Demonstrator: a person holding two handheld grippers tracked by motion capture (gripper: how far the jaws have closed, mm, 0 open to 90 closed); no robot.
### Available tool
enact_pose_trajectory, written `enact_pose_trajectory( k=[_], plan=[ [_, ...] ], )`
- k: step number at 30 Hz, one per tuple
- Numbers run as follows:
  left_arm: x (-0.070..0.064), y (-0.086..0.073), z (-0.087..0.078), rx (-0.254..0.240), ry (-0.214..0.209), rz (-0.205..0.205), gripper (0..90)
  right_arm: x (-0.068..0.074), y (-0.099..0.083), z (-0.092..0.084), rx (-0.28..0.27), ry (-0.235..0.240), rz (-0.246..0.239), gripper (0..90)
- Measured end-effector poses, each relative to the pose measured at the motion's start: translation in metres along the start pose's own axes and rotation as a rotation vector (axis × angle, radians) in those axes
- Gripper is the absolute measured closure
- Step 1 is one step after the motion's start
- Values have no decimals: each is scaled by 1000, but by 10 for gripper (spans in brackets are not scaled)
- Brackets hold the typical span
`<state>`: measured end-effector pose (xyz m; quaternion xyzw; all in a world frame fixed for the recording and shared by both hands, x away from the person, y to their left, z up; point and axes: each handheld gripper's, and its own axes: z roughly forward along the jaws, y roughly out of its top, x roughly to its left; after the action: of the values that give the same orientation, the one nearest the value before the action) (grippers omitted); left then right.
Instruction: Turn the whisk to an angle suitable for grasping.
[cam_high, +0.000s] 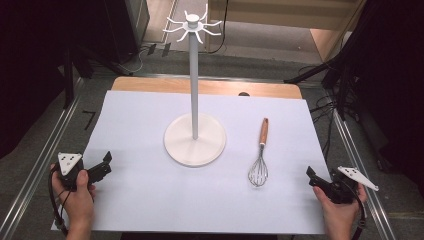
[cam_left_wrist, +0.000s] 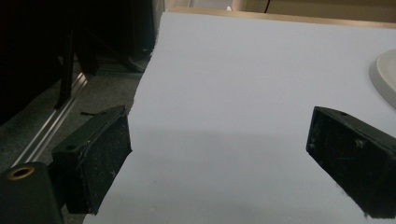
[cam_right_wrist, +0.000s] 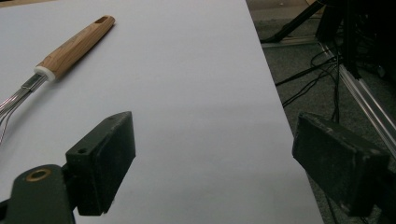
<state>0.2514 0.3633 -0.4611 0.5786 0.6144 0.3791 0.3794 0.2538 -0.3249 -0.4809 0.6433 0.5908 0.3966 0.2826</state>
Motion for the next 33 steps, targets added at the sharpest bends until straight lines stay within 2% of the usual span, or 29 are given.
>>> enact_pose_trajectory(
  k=[2, 3, 4, 5, 7, 9, 11, 12, 13, 14, 15, 17, 18, 19, 20, 21, 22, 23, 24, 27, 28, 31, 32, 33],
  plan=[
    [0, 0, 0, 4, -9, 9, 72, -1, 0, 0, -11, 25, 6, 276],
    [0, 0, 0, 4, -9, 9, 73, -1, 0, 0, -11, 25, 6, 276],
    [0, 0, 0, 9, -14, 9, 73, -2, 1, -2, -38, 84, 16, 493],
    [0, 1, 2, 23, -10, 3, 73, -2, 2, -2, -35, 114, 23, 550],
    [3, 1, 3, 33, -2, -27, 73, 2, 2, -2, -44, 116, 11, 639],
    [2, 1, 4, 39, 33, -40, 73, 8, 4, 0, -36, 109, -14, 698],
    [-1, 1, 4, 36, 34, -9, 73, 14, 9, 2, -12, 96, -41, 740],
    [-2, 1, 3, 31, 19, 2, 73, 17, 11, 3, 1, 94, -50, 753],
    [-1, 1, 2, 28, 6, 4, 73, 20, 14, 4, 19, 101, -53, 776],
    [0, 1, 2, 25, 5, -4, 73, 23, 17, 6, 56, 116, -41, 797],
    [1, 1, 2, 24, 2, -12, 73, 25, 19, 8, 93, 121, -51, 820],
    [2, 1, 2, 28, -1, -17, 73, 30, 24, 12, 138, 86, -62, 866],
    [2, 1, 2, 27, 2, -17, 73, 30, 24, 12, 138, 86, -62, 866],
    [0, 1, 2, 20, 7, -6, 73, 36, 31, 18, 197, 94, -73, 900],
    [0, 1, 2, 20, 7, -6, 73, 39, 35, 22, 227, 104, -80, 900],
    [0, 1, 2, 20, 6, -1, 73, 39, 35, 22, 227, 104, -80, 900],
    [0, 1, 2, 24, 7, -3, 73, 46, 42, 28, 267, 130, -100, 900],
    [0, 1, 2, 24, 7, -3, 73, 46, 42, 28, 267, 130, -100, 900],
    [0, 1, 3, 22, 6, -9, 73, 54, 49, 36, 295, 132, -115, 900],
    [0, 1, 3, 21, 3, -8, 73, 61, 56, 44, 325, 134, -119, 900],
    [1, 1, 3, 22, 2, -8, 73, 66, 62, 55, 357, 130, -121, 900],
    [1, 1, 3, 24, -1, -11, 73, 74, 68, 70, 387, 103, -142, 900],
    [1, 1, 3, 24, -1, -11, 73, 74, 68, 70, 387, 103, -142, 900],
    [1, 1, 3, 28, -1, -12, 73, 78, 71, 79, 395, 85, -144, 900]
  ],
)
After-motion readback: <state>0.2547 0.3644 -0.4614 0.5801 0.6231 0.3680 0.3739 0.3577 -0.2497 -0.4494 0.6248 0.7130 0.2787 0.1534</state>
